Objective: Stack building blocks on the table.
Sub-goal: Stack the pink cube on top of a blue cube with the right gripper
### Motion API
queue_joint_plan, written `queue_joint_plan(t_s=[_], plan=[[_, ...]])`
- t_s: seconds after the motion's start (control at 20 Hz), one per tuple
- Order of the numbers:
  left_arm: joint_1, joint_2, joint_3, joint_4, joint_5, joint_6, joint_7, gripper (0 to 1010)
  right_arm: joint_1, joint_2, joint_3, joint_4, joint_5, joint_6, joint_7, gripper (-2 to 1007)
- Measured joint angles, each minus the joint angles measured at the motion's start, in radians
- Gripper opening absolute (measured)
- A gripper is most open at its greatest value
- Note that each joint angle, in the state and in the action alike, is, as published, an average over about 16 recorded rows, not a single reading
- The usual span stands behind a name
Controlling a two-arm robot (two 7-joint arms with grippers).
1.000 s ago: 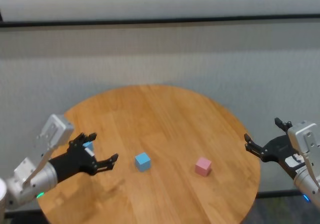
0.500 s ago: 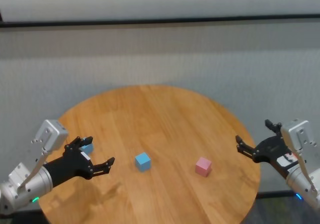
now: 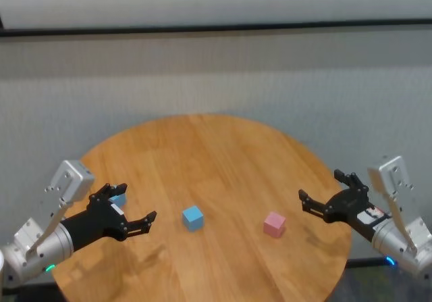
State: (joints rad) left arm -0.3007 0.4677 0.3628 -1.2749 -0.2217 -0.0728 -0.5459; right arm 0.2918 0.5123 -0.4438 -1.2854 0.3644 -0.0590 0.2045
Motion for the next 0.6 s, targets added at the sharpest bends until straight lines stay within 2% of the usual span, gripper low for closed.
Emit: queue_joint_plan(t_s=[0.3, 0.6], plan=[[-0.002, -0.002, 0.001, 0.002, 0.001, 0.001, 0.0, 1002, 0.043, -0.038, 0.014, 0.061, 0.052, 0.016, 0.083, 1005], [-0.004, -0.003, 0.002, 0.003, 0.002, 0.002, 0.001, 1002, 0.053, -0.056, 0.021, 0.069, 0.078, 0.048, 0.133, 1005]])
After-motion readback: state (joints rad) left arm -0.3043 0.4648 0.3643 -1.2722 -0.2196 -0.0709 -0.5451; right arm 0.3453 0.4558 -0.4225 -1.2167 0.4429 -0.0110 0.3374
